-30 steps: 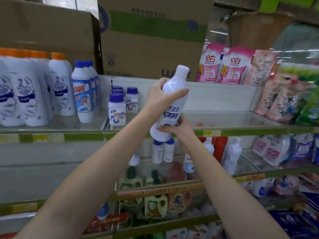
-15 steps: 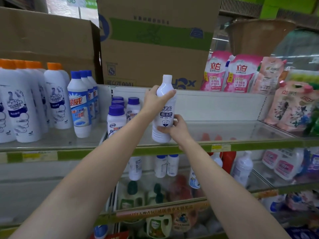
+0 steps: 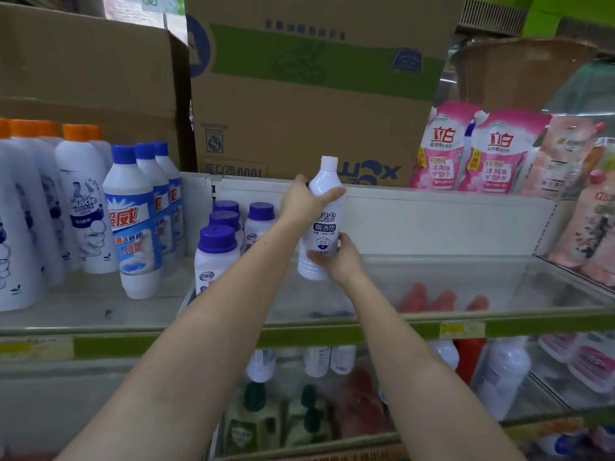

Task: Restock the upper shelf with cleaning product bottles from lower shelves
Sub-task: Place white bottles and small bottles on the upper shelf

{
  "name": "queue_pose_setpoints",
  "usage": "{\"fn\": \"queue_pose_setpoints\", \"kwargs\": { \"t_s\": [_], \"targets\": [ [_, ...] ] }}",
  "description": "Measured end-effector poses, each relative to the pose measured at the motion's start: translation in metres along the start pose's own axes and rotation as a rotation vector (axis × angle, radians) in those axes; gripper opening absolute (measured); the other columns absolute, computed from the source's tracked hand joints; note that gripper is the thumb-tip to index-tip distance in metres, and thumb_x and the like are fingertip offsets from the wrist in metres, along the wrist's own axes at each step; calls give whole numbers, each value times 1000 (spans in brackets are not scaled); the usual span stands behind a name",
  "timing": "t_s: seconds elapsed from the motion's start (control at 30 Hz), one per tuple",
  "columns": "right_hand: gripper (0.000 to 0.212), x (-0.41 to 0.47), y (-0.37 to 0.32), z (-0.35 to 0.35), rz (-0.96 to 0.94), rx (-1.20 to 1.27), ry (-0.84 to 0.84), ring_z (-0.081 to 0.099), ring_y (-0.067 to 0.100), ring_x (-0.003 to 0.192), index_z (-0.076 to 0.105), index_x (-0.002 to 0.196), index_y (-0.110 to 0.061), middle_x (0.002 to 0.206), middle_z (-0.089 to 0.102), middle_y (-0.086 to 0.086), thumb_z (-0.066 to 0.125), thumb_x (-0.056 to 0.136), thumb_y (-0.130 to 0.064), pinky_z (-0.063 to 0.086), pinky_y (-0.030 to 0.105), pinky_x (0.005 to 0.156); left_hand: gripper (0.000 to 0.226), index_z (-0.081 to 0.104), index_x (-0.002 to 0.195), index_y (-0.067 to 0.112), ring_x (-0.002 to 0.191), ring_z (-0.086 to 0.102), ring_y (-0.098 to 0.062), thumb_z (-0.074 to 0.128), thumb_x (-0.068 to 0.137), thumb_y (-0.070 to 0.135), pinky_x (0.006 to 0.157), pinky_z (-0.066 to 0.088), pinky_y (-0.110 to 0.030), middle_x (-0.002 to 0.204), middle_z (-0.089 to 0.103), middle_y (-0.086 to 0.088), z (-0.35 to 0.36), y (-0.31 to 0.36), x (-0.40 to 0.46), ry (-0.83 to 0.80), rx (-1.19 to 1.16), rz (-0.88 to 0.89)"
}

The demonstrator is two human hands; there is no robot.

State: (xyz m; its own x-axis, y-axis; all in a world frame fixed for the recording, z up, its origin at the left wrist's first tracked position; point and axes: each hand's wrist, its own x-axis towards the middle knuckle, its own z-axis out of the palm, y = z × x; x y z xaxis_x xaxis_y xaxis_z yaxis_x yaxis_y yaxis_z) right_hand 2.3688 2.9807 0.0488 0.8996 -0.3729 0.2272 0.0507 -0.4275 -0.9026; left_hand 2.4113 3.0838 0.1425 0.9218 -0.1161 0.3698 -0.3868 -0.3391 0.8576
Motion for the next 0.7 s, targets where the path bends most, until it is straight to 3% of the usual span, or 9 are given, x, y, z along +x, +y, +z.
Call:
{"fn": "queue_pose_setpoints", "kwargs": {
  "t_s": [0.1, 0.23, 0.37, 0.47, 0.7],
  "targets": [
    [61, 18, 1, 8, -13, -59, -4, 62, 33, 114, 51, 128, -11, 126, 66, 8, 83, 80, -29, 51, 45, 94, 70, 52, 113, 11, 94, 63, -24, 77, 73, 63, 83, 54, -43, 102, 63, -3, 3, -8, 19, 11, 2, -37],
    [62, 37, 1, 20, -19, -127, -19, 60, 35, 116, 48, 131, -9, 129, 63, 11, 81, 82, -31, 50, 40, 89, 82, 54, 102, 17, 106, 57, -29, 67, 55, 84, 91, 52, -47, 113, 60, -6, 6, -17, 36, 83, 46, -82],
    [61, 53, 3, 26, -29, -159, -46, 61, 36, 113, 46, 127, -5, 126, 63, 15, 80, 84, -32, 51, 41, 86, 65, 51, 95, 15, 107, 56, -31, 67, 74, 74, 87, 50, -44, 111, 60, -11, 10, -22, 47, 119, 162, -54],
    [64, 58, 6, 25, -32, -165, -62, 60, 37, 113, 45, 126, -4, 127, 62, 16, 81, 82, -34, 51, 46, 90, 70, 54, 104, 10, 104, 59, -31, 69, 74, 72, 88, 52, -46, 113, 59, -11, 12, -22, 49, 111, 135, -58],
    [62, 44, 4, 31, -4, -154, -61, 54, 36, 122, 40, 133, -1, 136, 54, 18, 72, 91, -34, 43, 37, 89, 70, 55, 109, 8, 96, 61, -27, 69, 76, 68, 80, 53, -40, 111, 61, -8, 8, -11, 36, 107, 102, -104]
  ]
}}
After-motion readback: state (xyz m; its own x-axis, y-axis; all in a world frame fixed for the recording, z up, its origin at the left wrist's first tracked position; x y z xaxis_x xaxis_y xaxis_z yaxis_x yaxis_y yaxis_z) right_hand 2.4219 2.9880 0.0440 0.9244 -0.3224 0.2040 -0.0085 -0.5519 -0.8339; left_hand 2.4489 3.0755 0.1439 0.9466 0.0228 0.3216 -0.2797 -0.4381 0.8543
